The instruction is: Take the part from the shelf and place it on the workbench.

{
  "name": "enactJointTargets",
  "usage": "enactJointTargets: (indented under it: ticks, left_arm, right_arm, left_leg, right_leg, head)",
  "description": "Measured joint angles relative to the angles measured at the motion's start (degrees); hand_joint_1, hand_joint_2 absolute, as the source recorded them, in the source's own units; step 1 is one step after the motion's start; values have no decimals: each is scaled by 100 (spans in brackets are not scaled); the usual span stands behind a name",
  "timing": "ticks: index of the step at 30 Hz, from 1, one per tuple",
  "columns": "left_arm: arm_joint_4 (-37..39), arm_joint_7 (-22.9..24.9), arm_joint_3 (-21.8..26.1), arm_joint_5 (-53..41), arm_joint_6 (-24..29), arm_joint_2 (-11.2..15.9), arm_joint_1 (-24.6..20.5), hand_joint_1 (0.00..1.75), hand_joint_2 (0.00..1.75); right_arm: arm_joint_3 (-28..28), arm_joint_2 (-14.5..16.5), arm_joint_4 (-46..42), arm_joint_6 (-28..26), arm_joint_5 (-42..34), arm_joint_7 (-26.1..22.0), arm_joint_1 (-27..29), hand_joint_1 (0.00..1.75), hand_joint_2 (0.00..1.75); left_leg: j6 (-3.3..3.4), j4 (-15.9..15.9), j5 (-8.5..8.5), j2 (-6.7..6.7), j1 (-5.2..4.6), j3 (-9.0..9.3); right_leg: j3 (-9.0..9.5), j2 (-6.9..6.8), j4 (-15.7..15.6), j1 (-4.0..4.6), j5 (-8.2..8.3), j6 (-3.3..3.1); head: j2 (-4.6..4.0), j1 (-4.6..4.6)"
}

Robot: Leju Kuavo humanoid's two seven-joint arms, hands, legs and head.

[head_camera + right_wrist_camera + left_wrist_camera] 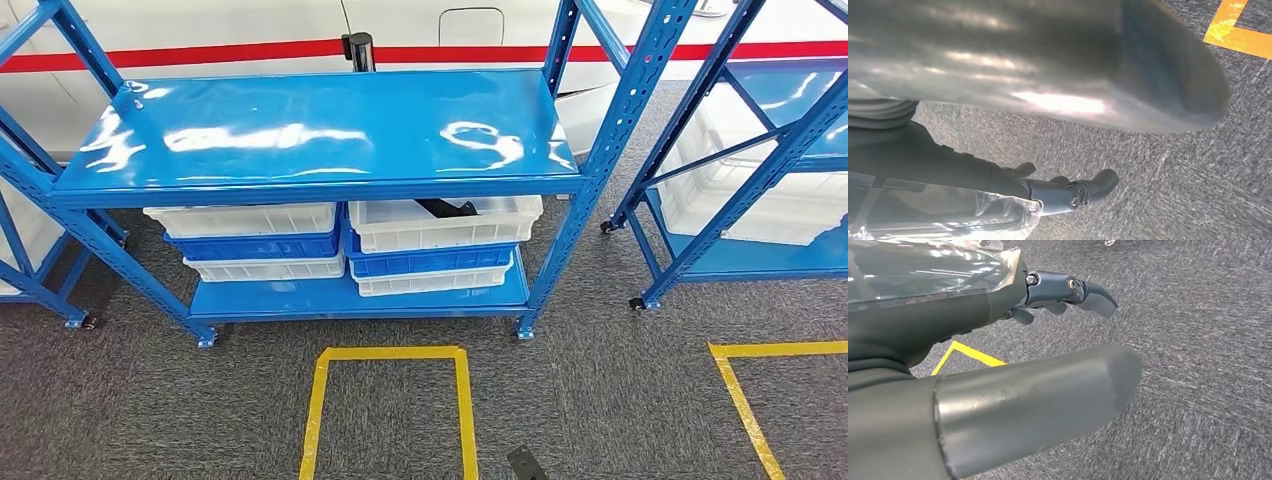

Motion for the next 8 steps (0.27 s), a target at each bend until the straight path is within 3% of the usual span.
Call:
enactJointTargets:
  ticks: [3,8]
  left_arm:
    - [0,0,2,3,1,2,0,0,0]
    - [0,-1,26,17,3,3,0,0,0]
  right_arm:
    - [12,1,0,4,4,1,-7,0,0]
    - [40,1,0,88,50,30,-31,0,0]
  left_leg:
    - [-40,-2,2,0,0,0]
    - [-45,-2,2,0,-15,-1]
  right_leg:
    - [-5,-1,1,14,2,-16]
    - [-6,-1,1,14,5,-20]
  head:
    - [0,2]
    - [0,2]
